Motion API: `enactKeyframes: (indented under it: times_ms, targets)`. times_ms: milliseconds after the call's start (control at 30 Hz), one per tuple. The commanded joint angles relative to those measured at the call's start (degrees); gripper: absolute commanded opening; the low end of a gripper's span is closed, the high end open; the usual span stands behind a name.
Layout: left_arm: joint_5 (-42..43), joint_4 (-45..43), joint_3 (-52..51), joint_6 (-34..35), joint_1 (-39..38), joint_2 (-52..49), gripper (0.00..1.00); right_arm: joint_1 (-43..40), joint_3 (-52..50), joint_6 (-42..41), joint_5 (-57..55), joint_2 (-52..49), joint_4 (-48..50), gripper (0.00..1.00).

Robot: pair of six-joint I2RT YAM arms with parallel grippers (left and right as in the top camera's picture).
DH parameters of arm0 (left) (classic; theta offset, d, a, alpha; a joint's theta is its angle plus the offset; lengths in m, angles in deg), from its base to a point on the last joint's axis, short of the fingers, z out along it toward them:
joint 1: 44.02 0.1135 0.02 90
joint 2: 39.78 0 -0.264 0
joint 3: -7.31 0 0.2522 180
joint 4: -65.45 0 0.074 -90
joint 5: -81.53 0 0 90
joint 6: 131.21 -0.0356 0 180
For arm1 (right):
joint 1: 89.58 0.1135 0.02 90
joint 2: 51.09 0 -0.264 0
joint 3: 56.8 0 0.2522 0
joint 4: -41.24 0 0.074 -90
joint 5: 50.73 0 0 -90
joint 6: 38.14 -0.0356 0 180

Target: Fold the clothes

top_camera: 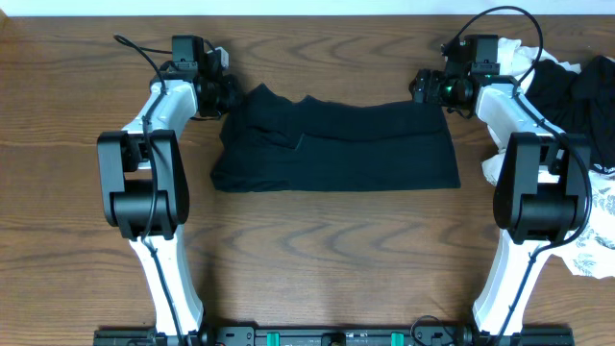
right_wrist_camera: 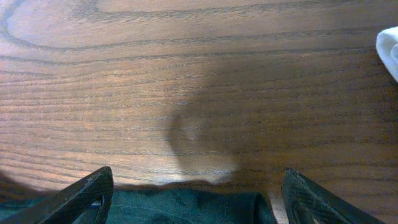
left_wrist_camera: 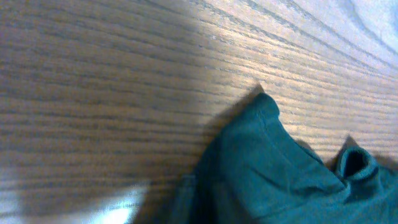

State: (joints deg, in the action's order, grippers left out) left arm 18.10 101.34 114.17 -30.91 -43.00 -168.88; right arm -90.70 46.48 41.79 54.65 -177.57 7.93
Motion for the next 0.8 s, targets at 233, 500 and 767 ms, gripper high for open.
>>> enactKeyframes:
  times_ms: [233,500,767]
  targets:
    - [0.0,-0.8,-0.8,-0.5,0.2,-1.3,0.06,0.1,1.1,-5.3,-1.0,-0.4,1.7,0.8]
    - [-0.1,-0.8,-0.8,-0.5,0.2,-1.3,0.06,-0.3,1.1,-8.2,-1.0,-1.5,2.0,0.79]
    - [-0.1,-0.5,-0.8,-0.5,0.2,-1.3,0.06,-0.3,1.1,-8.8,0.0,-4.9,1.8,0.75]
